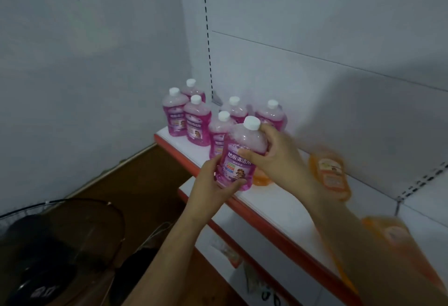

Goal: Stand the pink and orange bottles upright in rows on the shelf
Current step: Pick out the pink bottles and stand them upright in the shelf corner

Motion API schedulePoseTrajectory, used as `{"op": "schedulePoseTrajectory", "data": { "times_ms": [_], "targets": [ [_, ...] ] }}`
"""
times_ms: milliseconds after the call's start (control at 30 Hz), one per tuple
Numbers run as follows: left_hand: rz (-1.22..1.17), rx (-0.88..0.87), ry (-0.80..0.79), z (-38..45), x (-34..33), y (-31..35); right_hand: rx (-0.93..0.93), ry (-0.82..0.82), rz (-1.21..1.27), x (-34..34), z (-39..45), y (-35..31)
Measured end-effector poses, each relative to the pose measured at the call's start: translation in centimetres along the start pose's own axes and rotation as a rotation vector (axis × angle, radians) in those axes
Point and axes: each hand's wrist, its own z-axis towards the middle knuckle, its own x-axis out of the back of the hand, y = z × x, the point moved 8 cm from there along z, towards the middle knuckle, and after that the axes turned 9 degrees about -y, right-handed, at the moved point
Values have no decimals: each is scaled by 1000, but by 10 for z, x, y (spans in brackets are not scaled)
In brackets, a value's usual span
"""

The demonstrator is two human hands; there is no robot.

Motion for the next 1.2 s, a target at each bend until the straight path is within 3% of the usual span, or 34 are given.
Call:
{"op": "schedulePoseTrajectory", "data": {
  "times_ms": [233, 600, 733, 900, 967, 1100, 1200],
  "targets": [
    [239, 39, 4, 35, 7, -45, -94, -45, -41, -45, 35, 33],
    [304, 55, 44, 53, -15, -42, -55, -130, -324, -32, 45, 51],
    [264, 79, 200, 28, -5, -33, -83, -167, -328, -28, 33, 50],
    [185, -127, 349, 4, -2, 16, -159, -24, -231, 13, 5, 45],
    [201, -245, 246, 3, -29, 42, -169, 76, -191, 42, -11, 43],
    [272, -403, -139, -8, -122, 82, -160, 267, -254, 107, -58, 43],
    [314, -459, -295, -30, -187, 104, -163, 367, -291, 154, -111, 49]
  ]
}}
